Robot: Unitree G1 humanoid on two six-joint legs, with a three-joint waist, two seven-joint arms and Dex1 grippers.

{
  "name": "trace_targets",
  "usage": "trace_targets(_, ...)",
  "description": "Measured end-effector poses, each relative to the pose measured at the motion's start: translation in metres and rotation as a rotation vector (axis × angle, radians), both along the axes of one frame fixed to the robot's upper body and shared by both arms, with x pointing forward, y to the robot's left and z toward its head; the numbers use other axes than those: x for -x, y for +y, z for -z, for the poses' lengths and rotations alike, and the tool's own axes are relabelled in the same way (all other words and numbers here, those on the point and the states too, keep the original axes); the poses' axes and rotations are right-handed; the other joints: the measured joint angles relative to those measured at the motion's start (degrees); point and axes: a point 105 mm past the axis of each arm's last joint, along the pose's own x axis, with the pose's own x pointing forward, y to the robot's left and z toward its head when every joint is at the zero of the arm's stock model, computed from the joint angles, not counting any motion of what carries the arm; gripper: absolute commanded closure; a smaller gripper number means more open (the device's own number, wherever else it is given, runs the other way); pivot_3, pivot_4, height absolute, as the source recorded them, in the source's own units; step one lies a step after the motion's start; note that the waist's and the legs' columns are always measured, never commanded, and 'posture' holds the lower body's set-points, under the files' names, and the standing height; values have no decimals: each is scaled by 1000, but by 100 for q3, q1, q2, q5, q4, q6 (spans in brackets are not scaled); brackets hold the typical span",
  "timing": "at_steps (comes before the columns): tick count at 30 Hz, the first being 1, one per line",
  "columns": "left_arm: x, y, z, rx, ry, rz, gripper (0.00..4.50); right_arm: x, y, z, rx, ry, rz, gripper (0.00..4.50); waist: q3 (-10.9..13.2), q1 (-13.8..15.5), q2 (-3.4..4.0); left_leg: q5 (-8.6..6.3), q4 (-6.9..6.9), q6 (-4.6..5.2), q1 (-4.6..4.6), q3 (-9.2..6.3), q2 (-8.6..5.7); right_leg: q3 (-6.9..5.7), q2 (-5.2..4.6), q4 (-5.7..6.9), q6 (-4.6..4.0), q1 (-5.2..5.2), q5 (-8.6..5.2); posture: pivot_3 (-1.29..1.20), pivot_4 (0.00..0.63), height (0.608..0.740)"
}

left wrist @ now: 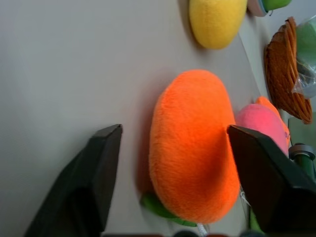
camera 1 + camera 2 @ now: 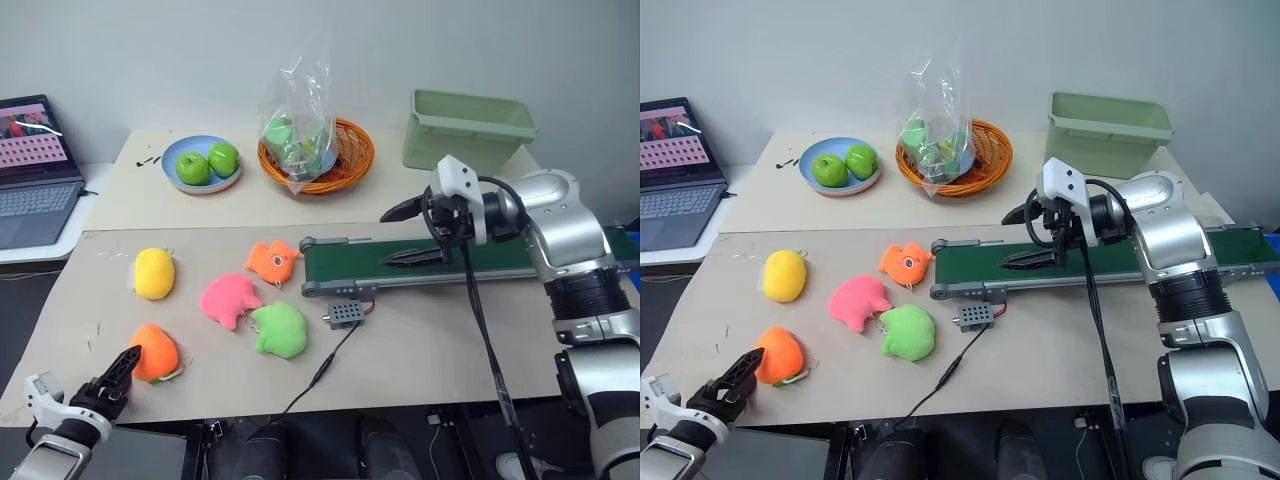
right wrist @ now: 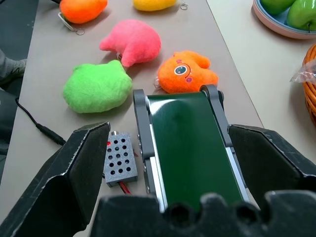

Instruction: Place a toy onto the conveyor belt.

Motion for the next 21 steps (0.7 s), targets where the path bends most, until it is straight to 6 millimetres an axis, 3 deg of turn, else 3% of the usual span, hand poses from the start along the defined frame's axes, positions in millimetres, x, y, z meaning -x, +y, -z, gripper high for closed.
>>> trace_targets(4, -3, -5, 0, 22, -7, 15, 3487, 0, 0, -1, 5, -12, 5, 0, 0, 9, 0, 0, 0, 0, 0, 0, 1, -1, 0, 0, 0, 0, 0, 0, 150, 740)
trace_targets(10, -12, -10, -15, 37, -104, 37, 3487, 0, 0, -2, 6, -21, 7, 0, 0, 11, -1, 0, 0, 0, -4, 0, 1, -1, 0, -2, 0, -1, 0, 0, 150, 740)
trace_targets(15, -22, -13, -40, 0, -226, 66, 3487, 0, 0, -2, 7, -22, 9, 0, 0, 11, -1, 0, 1, -1, -5, 0, 1, -1, 0, -2, -1, -2, 0, 0, 150, 740)
trace_targets(17, -27, -15, -56, -47, -287, 86, 3487, 0, 0, -2, 7, -23, 10, 0, 0, 12, -1, 0, 1, -1, -6, 0, 1, -2, 0, -3, -1, -1, 0, 0, 150, 740)
trace_targets(21, -46, -20, -90, -299, -370, 127, 3487, -1, 0, -2, 6, -25, 15, 0, 0, 23, -1, 0, 0, -1, -6, 1, -10, -1, 0, -4, -1, 0, 1, 0, 150, 740)
